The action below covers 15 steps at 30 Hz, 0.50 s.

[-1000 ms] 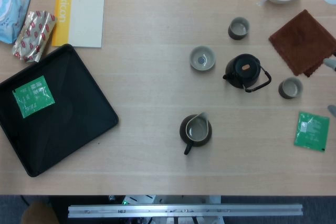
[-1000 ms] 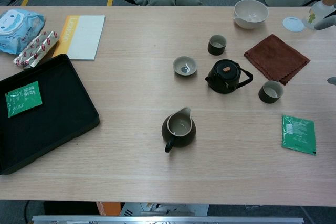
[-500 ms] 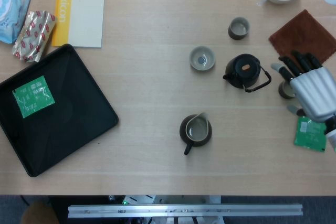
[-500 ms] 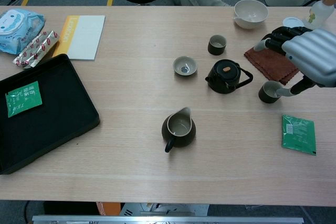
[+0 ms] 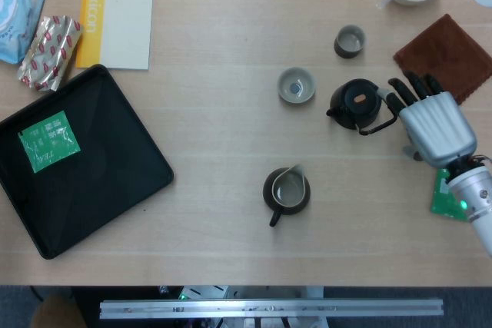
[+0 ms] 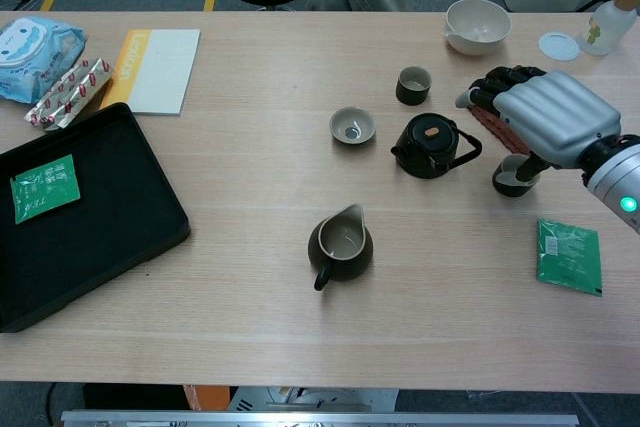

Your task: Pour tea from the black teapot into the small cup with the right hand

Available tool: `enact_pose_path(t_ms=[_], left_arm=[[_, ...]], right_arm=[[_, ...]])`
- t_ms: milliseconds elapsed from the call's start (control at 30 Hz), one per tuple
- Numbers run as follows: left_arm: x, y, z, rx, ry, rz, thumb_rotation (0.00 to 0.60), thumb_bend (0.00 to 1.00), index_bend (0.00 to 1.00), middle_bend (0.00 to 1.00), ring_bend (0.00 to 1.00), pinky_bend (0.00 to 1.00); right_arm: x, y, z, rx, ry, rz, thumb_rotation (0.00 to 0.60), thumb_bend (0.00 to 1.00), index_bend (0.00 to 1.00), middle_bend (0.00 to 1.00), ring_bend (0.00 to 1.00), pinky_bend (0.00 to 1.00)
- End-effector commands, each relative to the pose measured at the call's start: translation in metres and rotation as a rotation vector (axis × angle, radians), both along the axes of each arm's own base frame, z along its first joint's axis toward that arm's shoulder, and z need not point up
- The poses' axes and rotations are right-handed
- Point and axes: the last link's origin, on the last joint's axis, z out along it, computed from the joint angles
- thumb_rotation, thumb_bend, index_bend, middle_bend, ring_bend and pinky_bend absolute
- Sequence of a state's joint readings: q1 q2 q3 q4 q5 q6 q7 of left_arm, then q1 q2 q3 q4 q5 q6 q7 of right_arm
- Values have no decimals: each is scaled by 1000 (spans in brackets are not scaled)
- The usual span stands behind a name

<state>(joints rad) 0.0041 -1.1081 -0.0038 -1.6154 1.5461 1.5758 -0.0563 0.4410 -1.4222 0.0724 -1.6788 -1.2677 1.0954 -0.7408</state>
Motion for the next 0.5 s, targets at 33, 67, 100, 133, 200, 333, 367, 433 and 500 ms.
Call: enact_pose_path(t_ms=[33,67,100,133,200,333,367,433,500], left_arm=[[-1,0,0,1,1,3,600,392,146,196,137,137],[-1,0,1,1,2,5,600,392,146,196,137,137],[-2,0,1,2,2,7,600,392,146,196,138,137],[-2,0,1,2,1,9,600,392,146,196,138,137],[-3,-1,1,3,0,13,600,392,146,196,138,137],[-5,-1,1,5,-2,20,600,392,146,196,138,137],[-6,-2,2,6,-1,22,600,392,146,195,138,137],[-7,-2,2,8,-2,24,600,392,146,195,138,137],[-8,-2,3,10,-4,26,600,392,146,195,138,137]], right_arm=[[2,-6,-12,7,18,8,600,0,205,180,98,170],[3,-7,-15,7,19,11,600,0,205,180,98,170],[4,-8,-18,7,22,14,600,1,205,180,98,170],[4,-9,-21,8,24,15,600,5,205,180,98,170],[5,-12,-28,9,27,17,600,13,205,180,98,170],[8,-17,-39,15,30,20,600,32,205,180,98,170],[9,-19,-42,15,34,23,600,35,205,180,98,170],[11,-20,-46,17,34,25,600,70,205,180,98,170],[12,-22,-49,19,31,25,600,108,205,180,98,170]])
